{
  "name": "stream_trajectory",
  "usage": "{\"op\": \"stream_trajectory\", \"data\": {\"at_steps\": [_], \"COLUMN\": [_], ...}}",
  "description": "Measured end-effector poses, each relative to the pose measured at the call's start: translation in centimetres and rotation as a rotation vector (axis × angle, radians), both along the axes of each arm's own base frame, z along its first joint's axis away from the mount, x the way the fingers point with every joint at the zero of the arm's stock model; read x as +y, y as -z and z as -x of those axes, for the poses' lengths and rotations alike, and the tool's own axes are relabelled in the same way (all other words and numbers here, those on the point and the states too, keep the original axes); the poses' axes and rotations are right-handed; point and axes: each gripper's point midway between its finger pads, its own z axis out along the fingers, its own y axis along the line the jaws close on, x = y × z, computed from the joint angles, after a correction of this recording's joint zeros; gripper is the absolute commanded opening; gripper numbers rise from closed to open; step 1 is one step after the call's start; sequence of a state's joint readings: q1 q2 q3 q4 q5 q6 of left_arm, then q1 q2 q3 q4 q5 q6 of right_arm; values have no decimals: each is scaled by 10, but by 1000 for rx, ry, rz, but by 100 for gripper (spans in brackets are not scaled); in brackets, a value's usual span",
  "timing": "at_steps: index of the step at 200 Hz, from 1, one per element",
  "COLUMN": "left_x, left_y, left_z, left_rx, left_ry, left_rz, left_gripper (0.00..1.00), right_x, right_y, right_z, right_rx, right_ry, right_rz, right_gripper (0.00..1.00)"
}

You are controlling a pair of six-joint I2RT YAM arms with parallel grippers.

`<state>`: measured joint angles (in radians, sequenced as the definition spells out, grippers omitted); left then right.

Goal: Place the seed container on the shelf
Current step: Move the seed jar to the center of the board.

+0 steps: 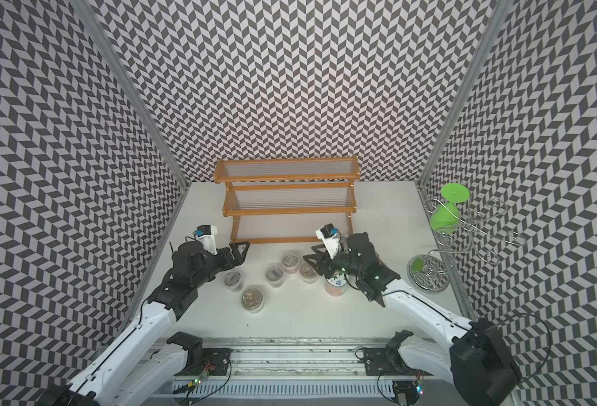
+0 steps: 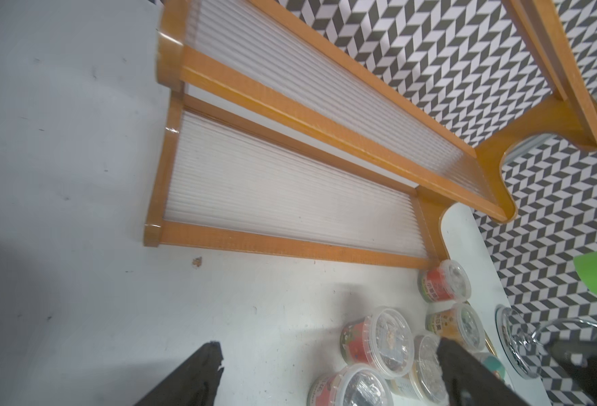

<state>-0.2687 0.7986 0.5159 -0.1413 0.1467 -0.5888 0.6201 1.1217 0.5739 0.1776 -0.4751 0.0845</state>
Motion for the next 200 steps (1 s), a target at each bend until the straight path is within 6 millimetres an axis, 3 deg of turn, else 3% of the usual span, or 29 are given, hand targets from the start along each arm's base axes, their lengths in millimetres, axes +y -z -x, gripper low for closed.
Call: {"op": "stream_trajectory", "data": {"at_steps": [40,65,89,120,159,200], "left_x": [13,6,2,-5,-34,-54], "left_y": [0,14,26,23,39,58], "left_z": [5,10,15,15,10,4], "left_rx": [9,30,56,44,122,224], "left_ry": [-77,-33,-7,37,185,286], "left_rz": [4,17,24,38,80,107], "left_gripper": [100,100,100,100,94,91], "right_x": [32,45,55,69,87,88], "right_y": [15,42,65,73,86,107], "right_z": [34,44,46,46,38,39], "right_rx": [-31,-17,-20,-30,67,186], "right_ry": [-112,-133,-143,-162,-133,-71], "right_rz": [57,136,215,249,251,262], "right_gripper": [51,53,52,51,47,47]}}
